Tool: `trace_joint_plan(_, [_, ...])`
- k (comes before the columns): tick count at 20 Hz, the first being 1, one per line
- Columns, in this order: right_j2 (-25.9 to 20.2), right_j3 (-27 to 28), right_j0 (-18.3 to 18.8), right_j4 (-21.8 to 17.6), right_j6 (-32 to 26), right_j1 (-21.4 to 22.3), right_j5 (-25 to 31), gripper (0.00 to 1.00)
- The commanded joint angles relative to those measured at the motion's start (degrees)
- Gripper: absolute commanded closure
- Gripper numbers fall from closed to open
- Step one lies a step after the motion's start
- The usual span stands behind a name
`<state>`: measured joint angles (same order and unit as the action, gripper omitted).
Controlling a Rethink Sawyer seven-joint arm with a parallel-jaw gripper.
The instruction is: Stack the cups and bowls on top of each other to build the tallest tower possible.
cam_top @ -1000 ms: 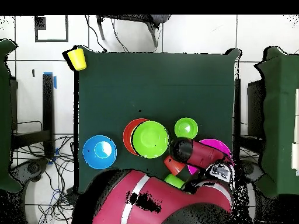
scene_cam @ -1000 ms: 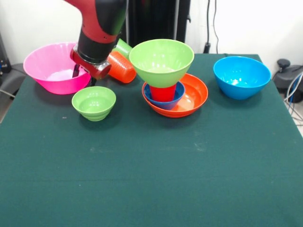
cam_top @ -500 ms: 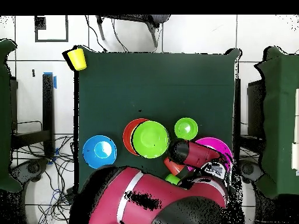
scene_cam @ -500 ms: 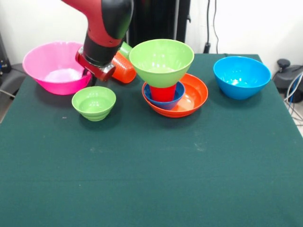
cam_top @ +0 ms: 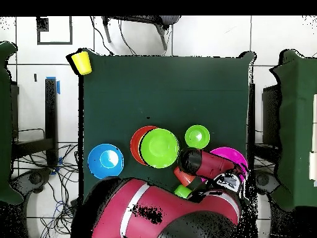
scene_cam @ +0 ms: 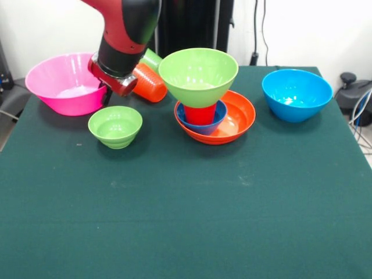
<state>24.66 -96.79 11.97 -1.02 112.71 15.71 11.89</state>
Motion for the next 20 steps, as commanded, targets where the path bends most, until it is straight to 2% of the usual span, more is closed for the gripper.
trace_joint_plan(1, [-6.08,2.06,-1.71,0.79,5.6,-0.58,5.74,1.0])
trace_joint_plan(4, [-5.27,1.68,-2.56,1.31,5.86,1.42,8.66,1.0])
trace_joint_plan(11, [-2.4,3.84,-6.56,2.58,6.95,7.35,19.42,1.0])
trace_joint_plan(17, [0.96,6.12,-9.75,2.31,7.74,12.26,29.42,1.0])
trace_joint_plan(20, [1.8,6.61,-10.44,1.93,7.71,14.02,32.07,1.0])
